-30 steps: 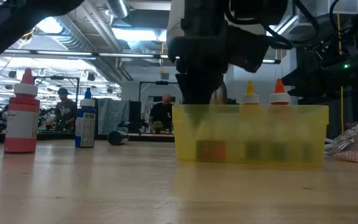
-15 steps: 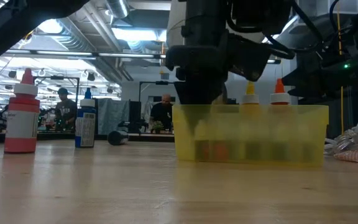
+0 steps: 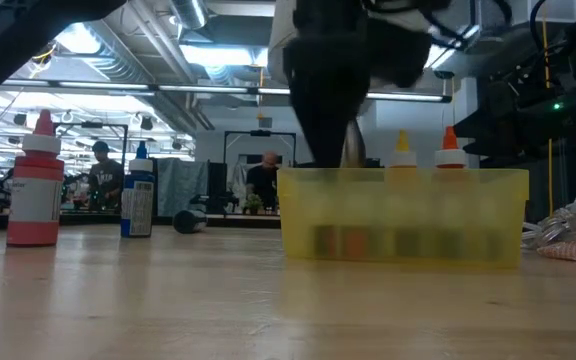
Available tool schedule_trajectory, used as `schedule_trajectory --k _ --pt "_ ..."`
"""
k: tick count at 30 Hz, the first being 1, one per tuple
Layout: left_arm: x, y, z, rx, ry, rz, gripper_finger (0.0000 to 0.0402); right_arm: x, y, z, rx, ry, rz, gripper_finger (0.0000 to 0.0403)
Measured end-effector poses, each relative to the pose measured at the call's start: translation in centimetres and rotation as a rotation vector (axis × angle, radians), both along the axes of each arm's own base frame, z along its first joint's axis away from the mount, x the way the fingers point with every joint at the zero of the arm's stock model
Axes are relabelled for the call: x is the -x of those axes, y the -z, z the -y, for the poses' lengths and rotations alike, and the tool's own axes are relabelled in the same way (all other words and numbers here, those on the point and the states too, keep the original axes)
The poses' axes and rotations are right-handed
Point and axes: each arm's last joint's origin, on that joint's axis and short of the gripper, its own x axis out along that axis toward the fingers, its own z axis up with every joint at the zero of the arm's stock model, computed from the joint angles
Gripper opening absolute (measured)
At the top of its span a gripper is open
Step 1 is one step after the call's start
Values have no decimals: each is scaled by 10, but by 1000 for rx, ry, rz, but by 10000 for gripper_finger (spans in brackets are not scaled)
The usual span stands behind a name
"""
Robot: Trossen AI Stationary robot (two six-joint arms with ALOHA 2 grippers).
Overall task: Pick & Place food coloring
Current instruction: Put the green food coloring bottle into the yellow bin
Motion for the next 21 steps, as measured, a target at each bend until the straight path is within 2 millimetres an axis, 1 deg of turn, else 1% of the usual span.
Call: schedule_trajectory --k 3,6,9,12,15,17,21 --pt "6 -22 -4 -61 -57 58 233 0 0 0 0 0 0 355" --pt "15 -40 -6 -82 -151 88 259 0 0 0 0 0 0 355" --pt "22 -55 -6 -60 -242 113 282 0 0 0 0 0 0 355" --pt "32 -66 2 -4 -299 106 302 0 0 0 0 0 0 355" --pt "42 -74 20 47 -339 90 318 0 0 0 0 0 0 355" --pt "49 -74 32 55 -365 85 324 0 0 0 0 0 0 355" --pt "63 -63 53 52 -421 56 326 0 0 0 0 0 0 355"
